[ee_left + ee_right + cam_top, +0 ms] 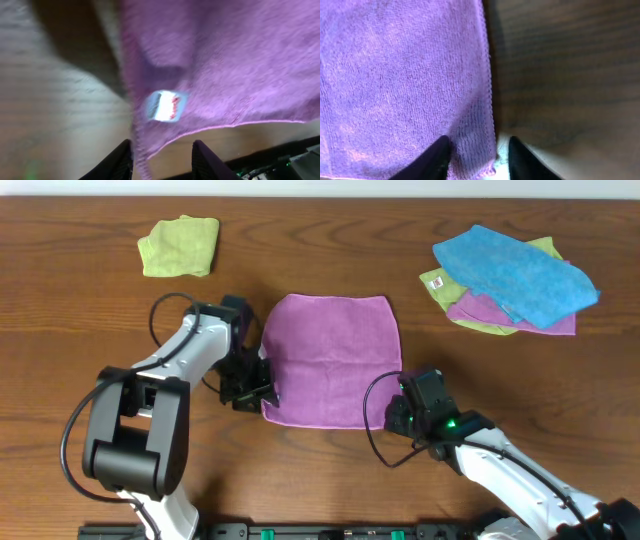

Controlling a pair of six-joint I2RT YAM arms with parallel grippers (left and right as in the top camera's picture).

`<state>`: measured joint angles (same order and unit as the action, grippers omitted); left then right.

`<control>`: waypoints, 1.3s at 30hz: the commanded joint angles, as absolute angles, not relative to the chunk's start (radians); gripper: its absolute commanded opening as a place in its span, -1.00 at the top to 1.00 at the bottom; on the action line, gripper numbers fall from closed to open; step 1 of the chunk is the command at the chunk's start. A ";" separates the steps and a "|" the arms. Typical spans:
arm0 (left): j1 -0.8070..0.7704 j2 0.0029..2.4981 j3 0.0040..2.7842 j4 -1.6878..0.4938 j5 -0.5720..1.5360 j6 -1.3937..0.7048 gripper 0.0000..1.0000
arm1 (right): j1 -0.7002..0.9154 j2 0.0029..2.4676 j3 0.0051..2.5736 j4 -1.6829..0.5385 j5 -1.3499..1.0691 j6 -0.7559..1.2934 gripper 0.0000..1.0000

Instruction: Fold the cloth

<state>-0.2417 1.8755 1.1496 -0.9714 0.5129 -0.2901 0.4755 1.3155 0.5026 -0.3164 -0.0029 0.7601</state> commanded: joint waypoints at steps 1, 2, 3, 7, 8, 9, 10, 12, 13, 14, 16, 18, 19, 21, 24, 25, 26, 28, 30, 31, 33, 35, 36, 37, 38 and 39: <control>-0.272 1.860 1.137 -0.953 0.509 -0.323 0.21 | 0.480 1.324 0.493 -0.298 0.011 0.743 0.30; -0.281 1.860 1.137 -0.946 0.509 -0.331 0.21 | 0.480 1.334 0.490 -0.287 0.014 0.741 0.28; -0.287 1.860 1.137 -0.944 0.510 -0.331 0.21 | 0.480 1.346 0.483 -0.270 0.015 0.739 0.21; -0.294 1.860 1.137 -0.944 0.509 -0.334 0.23 | 0.480 1.392 0.467 -0.211 -0.022 0.739 0.29; -0.294 1.860 1.137 -0.944 0.509 -0.334 0.22 | 0.480 1.399 0.467 -0.204 -0.027 0.739 0.33; -0.294 1.860 1.137 -0.944 0.509 -0.334 0.22 | 0.480 1.401 0.467 -0.197 -0.028 0.739 0.41; -0.294 1.860 1.137 -0.944 0.509 -0.334 0.23 | 0.480 1.401 0.467 -0.194 -0.029 0.739 0.46; -0.294 1.860 1.137 -0.945 0.505 -0.334 0.27 | 0.480 1.401 0.467 -0.196 -0.035 0.739 0.59; -0.294 1.860 1.137 -0.944 0.505 -0.334 0.36 | 0.480 1.401 0.467 -0.198 -0.036 0.739 0.65; -0.294 1.860 1.137 -0.945 0.505 -0.334 0.51 | 0.480 1.401 0.467 -0.198 -0.044 0.739 0.67; -0.294 1.860 1.137 -0.949 0.505 -0.334 0.68 | 0.479 1.401 0.467 -0.198 -0.069 0.739 0.75; -0.293 1.860 1.137 -0.953 0.501 -0.334 0.87 | 0.478 1.399 0.467 -0.198 -0.080 0.739 0.83; -0.293 1.860 1.137 -0.956 0.495 -0.334 0.88 | 0.478 1.398 0.468 -0.199 -0.083 0.739 0.82; -0.293 1.860 1.137 -0.962 0.486 -0.334 0.87 | 0.478 1.398 0.469 -0.200 -0.089 0.739 0.83; -0.293 1.860 1.137 -0.968 0.486 -0.334 0.88 | 0.478 1.397 0.471 -0.202 -0.127 0.739 0.93; -0.293 1.860 1.137 -0.968 0.486 -0.334 0.88 | 0.478 1.394 0.471 -0.202 -0.139 0.739 0.97; -0.293 1.860 1.137 -0.968 0.480 -0.333 0.88 | 0.478 1.389 0.471 -0.203 -0.151 0.739 0.97; -0.290 1.860 1.137 -0.968 0.478 -0.333 0.88 | 0.478 1.370 0.472 -0.210 -0.173 0.740 0.97; -0.287 1.860 1.137 -0.969 0.467 -0.333 0.88 | 0.478 1.338 0.482 -0.249 -0.173 0.751 0.97; -0.283 1.860 1.137 -0.968 0.460 -0.333 0.88 | 0.477 1.320 0.490 -0.273 -0.172 0.751 0.97; -0.273 1.860 1.137 -0.968 0.461 -0.333 0.88 | 0.471 1.287 0.502 -0.325 -0.155 0.755 0.97; -0.260 1.860 1.137 -0.965 0.461 -0.334 0.88 | 0.456 1.271 0.503 -0.352 -0.118 0.754 0.97; -0.255 1.860 1.137 -0.958 0.461 -0.334 0.88 | 0.448 1.272 0.503 -0.356 -0.106 0.754 0.97; -0.253 1.860 1.137 -0.952 0.461 -0.335 0.88 | 0.438 1.272 0.503 -0.354 -0.105 0.754 0.97; -0.253 1.860 1.137 -0.941 0.464 -0.342 0.88 | 0.429 1.275 0.503 -0.349 -0.104 0.753 0.97; -0.253 1.860 1.137 -0.933 0.469 -0.348 0.88 | 0.424 1.277 0.503 -0.341 -0.104 0.747 0.97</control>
